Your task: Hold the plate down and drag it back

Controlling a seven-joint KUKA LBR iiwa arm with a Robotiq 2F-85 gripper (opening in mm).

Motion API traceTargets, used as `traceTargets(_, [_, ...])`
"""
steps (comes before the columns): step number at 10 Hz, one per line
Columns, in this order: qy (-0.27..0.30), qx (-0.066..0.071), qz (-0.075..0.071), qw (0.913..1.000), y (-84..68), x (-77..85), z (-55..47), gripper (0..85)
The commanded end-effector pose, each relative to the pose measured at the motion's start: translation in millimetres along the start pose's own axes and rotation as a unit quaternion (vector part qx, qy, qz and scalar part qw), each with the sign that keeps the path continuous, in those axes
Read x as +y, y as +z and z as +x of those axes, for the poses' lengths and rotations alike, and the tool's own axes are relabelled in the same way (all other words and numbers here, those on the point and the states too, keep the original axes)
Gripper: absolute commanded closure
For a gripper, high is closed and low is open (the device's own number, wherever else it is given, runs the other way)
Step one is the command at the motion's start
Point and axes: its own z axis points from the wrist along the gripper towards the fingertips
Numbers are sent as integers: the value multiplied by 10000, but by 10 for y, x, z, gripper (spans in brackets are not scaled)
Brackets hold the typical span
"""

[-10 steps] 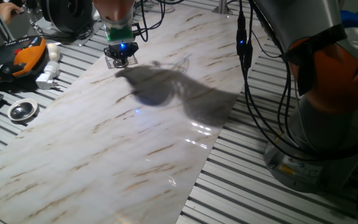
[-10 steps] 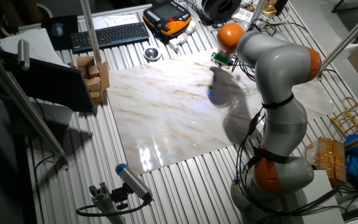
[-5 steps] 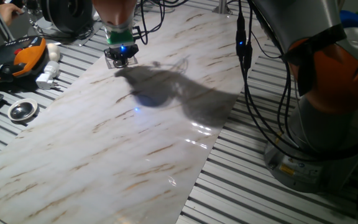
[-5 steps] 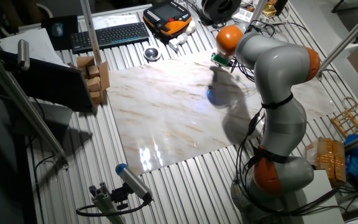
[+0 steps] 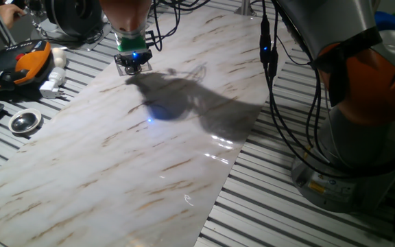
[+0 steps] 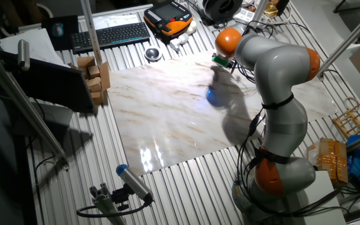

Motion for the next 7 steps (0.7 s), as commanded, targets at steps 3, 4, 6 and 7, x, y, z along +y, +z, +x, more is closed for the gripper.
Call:
traceTargets(3, [23,-23,7,10000,32,1,2,850])
traceTargets(4, [43,-28,11,10000,38,1,-2,850])
traceTargets(6, [38,-49,9,10000,63,7,-10,850])
traceTargets(7, [31,-66,23,10000,67,11,-17,850])
